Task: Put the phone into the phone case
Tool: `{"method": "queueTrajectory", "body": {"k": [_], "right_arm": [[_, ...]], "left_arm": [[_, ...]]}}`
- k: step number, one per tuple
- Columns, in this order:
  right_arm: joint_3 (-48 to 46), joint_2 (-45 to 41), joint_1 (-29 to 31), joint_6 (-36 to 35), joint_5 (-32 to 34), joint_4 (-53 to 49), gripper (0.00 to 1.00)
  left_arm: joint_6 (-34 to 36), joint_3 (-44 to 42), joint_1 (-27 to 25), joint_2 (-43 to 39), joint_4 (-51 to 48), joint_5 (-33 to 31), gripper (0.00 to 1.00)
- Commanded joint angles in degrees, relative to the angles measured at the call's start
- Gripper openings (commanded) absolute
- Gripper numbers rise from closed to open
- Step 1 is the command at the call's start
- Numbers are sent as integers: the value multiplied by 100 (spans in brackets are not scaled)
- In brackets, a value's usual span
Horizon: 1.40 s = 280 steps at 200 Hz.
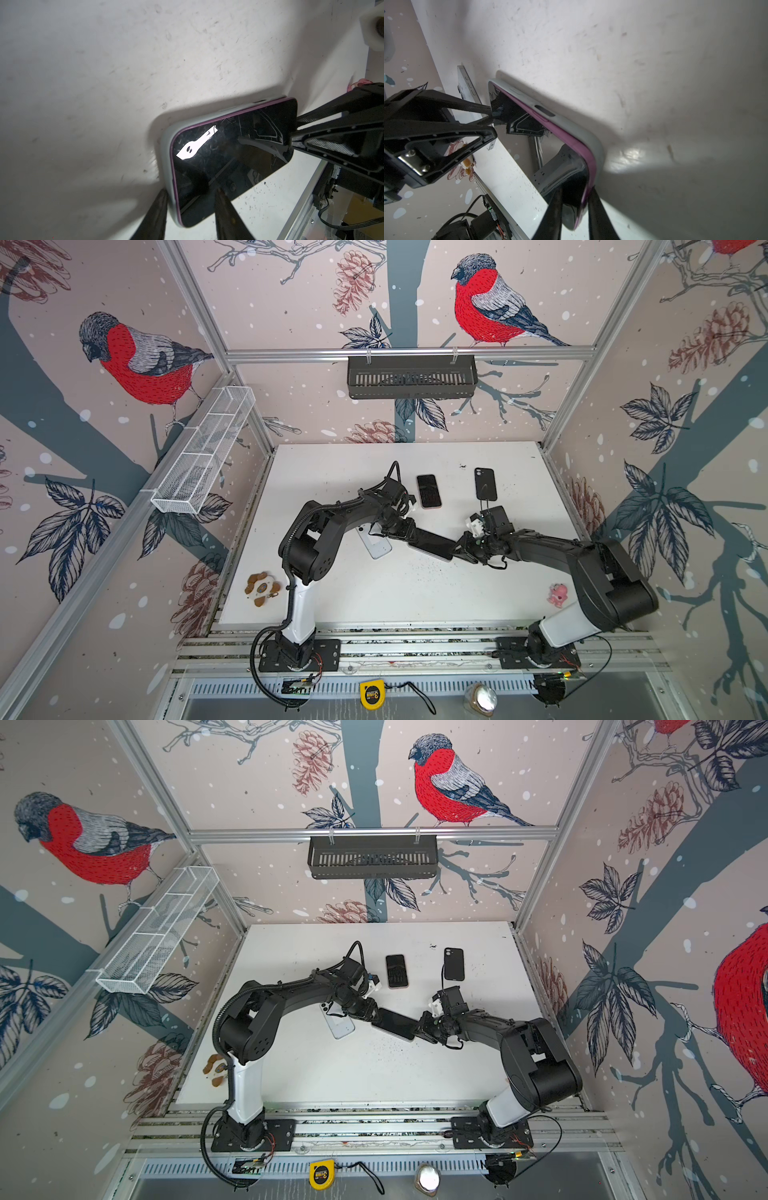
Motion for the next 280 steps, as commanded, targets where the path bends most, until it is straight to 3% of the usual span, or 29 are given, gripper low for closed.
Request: {"method": "queueTrajectory", "body": {"k": [1, 32, 60, 91, 161, 280], "right_arm": [[81, 35, 70, 64, -164, 354, 22], [185, 12, 93, -90, 49, 108, 20], [183, -20, 120, -130, 118, 47, 18], [193, -9, 162, -125, 134, 29, 17], [617, -336, 345, -692, 1306, -1047, 24], [395, -346, 727, -426, 1411, -852, 19]], "left_arm": [[97, 22, -25, 10, -54, 168, 37], [166, 81, -38, 54, -243, -113, 24], [219, 143, -142, 10, -442, -938, 23], [298, 216, -279, 79, -613, -1366, 22], [299, 242, -331, 120, -650, -1461, 22], [312, 246, -324, 115, -650, -1444, 22]]}}
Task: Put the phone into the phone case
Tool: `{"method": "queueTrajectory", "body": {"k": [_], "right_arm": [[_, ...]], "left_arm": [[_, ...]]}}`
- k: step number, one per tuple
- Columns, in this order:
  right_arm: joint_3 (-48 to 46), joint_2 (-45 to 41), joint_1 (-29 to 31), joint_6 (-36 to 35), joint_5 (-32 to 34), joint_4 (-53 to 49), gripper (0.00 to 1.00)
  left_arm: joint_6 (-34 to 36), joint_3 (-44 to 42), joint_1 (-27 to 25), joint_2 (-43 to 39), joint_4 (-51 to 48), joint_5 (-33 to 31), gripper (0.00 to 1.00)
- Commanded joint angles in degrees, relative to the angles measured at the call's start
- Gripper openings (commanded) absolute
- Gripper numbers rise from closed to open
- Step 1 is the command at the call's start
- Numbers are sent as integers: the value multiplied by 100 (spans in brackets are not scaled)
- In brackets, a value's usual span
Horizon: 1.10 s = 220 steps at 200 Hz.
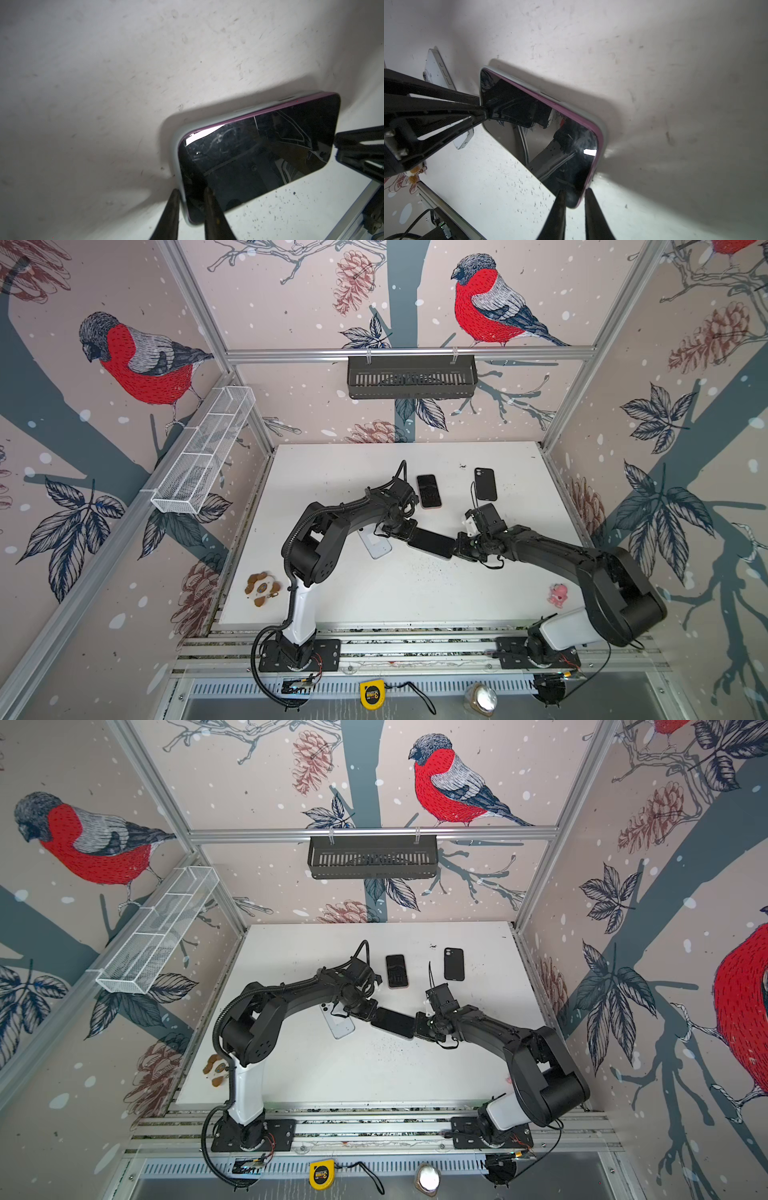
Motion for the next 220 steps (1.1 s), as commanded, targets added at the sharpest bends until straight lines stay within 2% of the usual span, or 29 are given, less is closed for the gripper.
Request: {"method": "queueTrajectory", "body": {"k": [1, 220], "right_arm": [[14, 60, 58, 38, 85, 78, 19], [-67, 584, 288, 20, 261, 300, 2]], "left_arm": [[111, -38, -38, 85, -228, -263, 22], [139, -29, -62, 94, -228, -145, 22]]}}
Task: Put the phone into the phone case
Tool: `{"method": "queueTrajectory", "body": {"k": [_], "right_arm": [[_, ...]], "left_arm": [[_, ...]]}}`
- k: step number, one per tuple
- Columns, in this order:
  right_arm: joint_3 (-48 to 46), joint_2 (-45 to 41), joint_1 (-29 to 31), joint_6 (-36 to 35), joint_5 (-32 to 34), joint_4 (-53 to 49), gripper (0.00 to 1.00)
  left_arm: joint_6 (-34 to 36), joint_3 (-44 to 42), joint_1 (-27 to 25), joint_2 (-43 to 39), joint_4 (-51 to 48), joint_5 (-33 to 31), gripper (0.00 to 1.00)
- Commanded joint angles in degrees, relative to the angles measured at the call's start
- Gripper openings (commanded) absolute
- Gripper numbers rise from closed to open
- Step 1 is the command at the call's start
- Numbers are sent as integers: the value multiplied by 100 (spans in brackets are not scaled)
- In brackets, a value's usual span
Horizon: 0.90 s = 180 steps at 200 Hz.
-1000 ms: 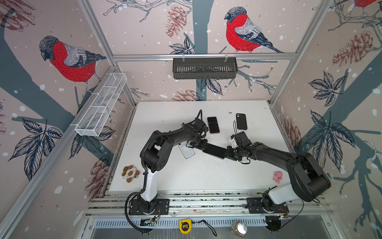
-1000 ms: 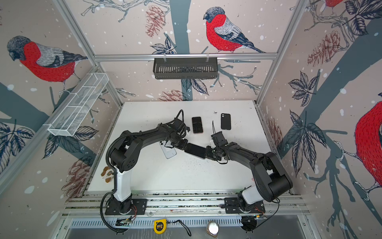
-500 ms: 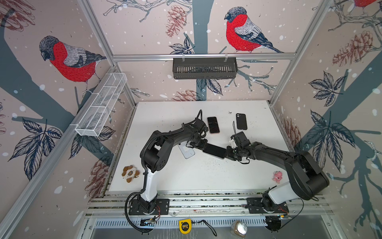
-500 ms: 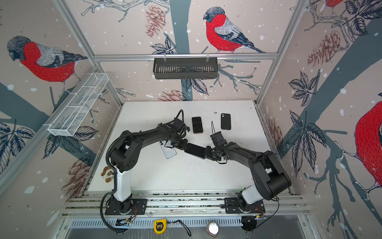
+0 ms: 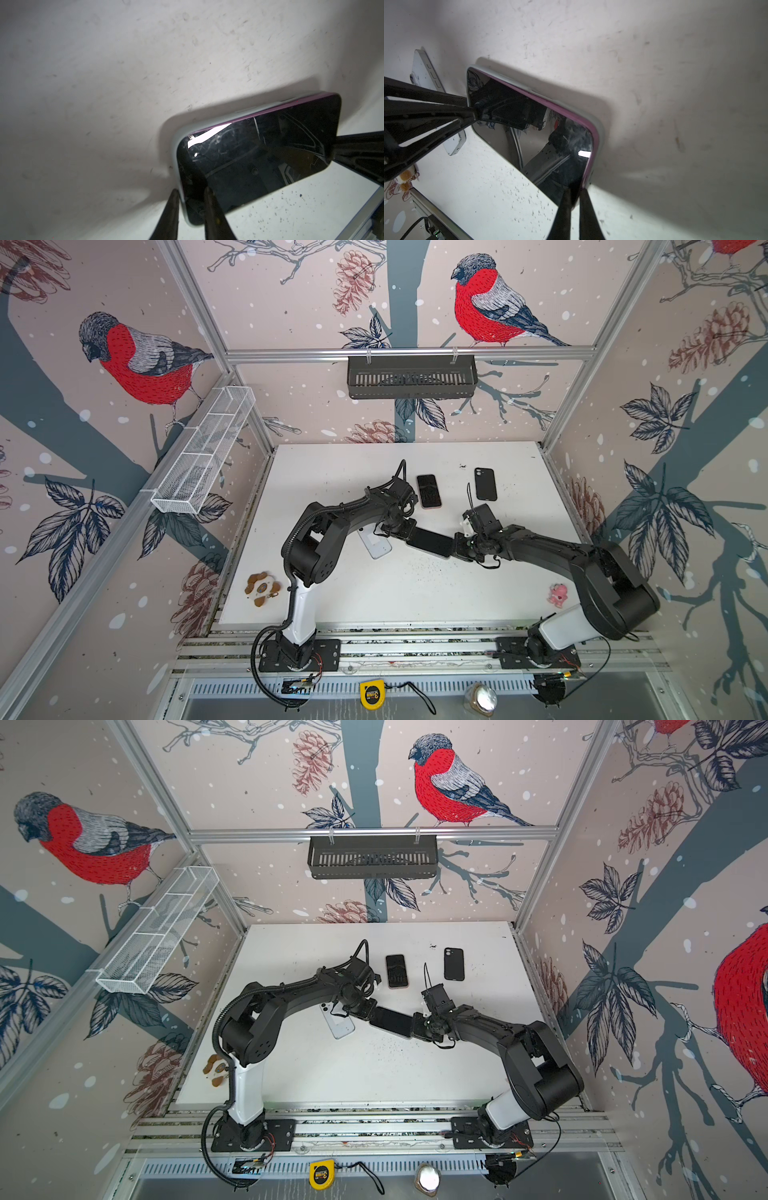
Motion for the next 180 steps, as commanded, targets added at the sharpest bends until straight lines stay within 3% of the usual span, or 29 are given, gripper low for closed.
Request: {"method": "queueTrajectory", "body": {"k": [1, 108, 142, 180], "right_arm": [[-96, 217, 114, -177, 108, 115, 2], [-131, 445, 208, -172, 274, 148, 1], [293, 1, 54, -374, 544, -383, 10], [753, -187, -324, -759, 811, -879, 12]], "left_arm": [[139, -44, -56, 107, -193, -7, 22], [145, -49, -89, 103, -184, 34, 22], [157, -42, -97, 94, -227, -87, 22], [166, -16, -97, 85, -247, -137, 22]]}}
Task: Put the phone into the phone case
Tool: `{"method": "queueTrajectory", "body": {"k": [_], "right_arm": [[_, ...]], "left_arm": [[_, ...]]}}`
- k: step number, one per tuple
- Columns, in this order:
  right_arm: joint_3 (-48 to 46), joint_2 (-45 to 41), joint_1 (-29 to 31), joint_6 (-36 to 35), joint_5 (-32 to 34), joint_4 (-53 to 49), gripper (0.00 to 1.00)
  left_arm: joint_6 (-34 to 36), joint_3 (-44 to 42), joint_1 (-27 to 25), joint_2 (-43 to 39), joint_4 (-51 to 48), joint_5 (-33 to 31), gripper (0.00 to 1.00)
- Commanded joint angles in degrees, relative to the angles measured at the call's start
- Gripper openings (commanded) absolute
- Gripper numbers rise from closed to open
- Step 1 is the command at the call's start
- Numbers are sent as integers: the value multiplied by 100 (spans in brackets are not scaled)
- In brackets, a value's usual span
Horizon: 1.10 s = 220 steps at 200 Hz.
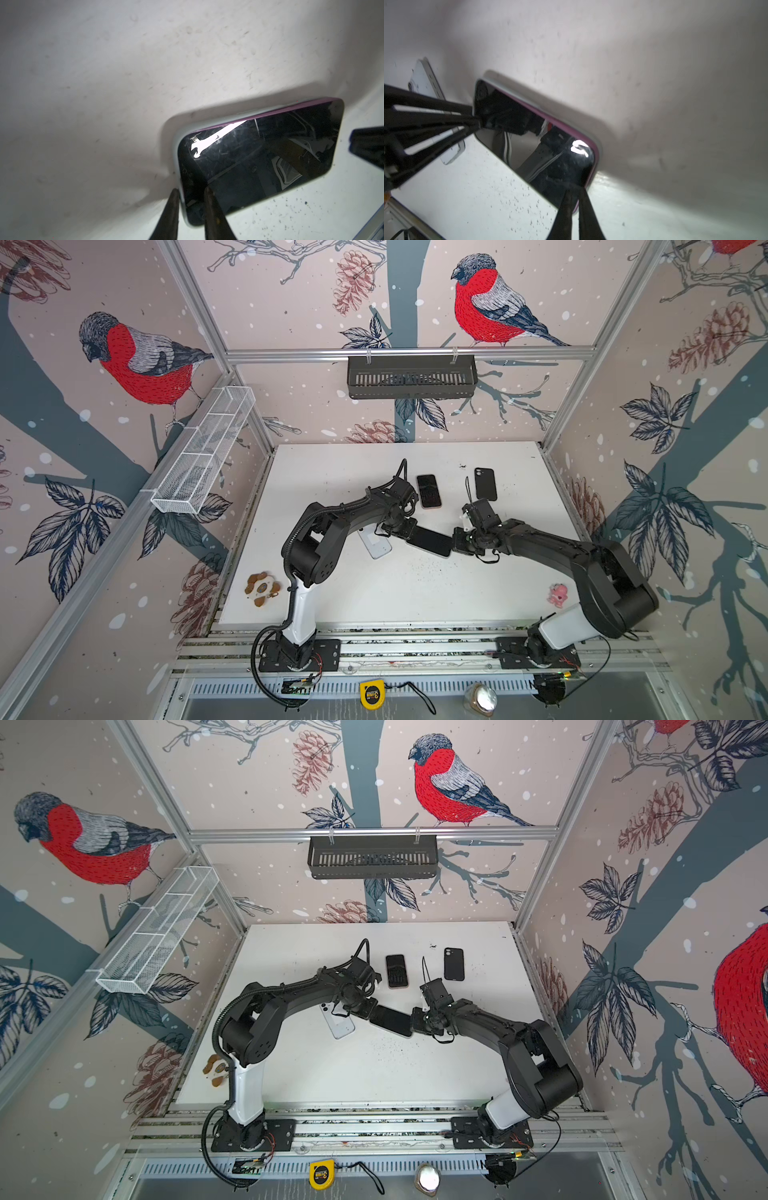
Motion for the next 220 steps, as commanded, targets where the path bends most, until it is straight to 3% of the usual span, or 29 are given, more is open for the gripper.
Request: {"method": "queueTrajectory", "body": {"k": [1, 131, 220], "right_arm": [[199, -1, -158, -358, 240, -419, 12], [344, 633, -111, -533, 36, -305, 13], [468, 458, -82, -504, 168, -404, 13]], "left_arm": [[157, -42, -36, 85, -310, 12, 22], [171, -33, -38, 105, -326, 15, 22], [175, -37, -40, 111, -328, 17, 22]]}}
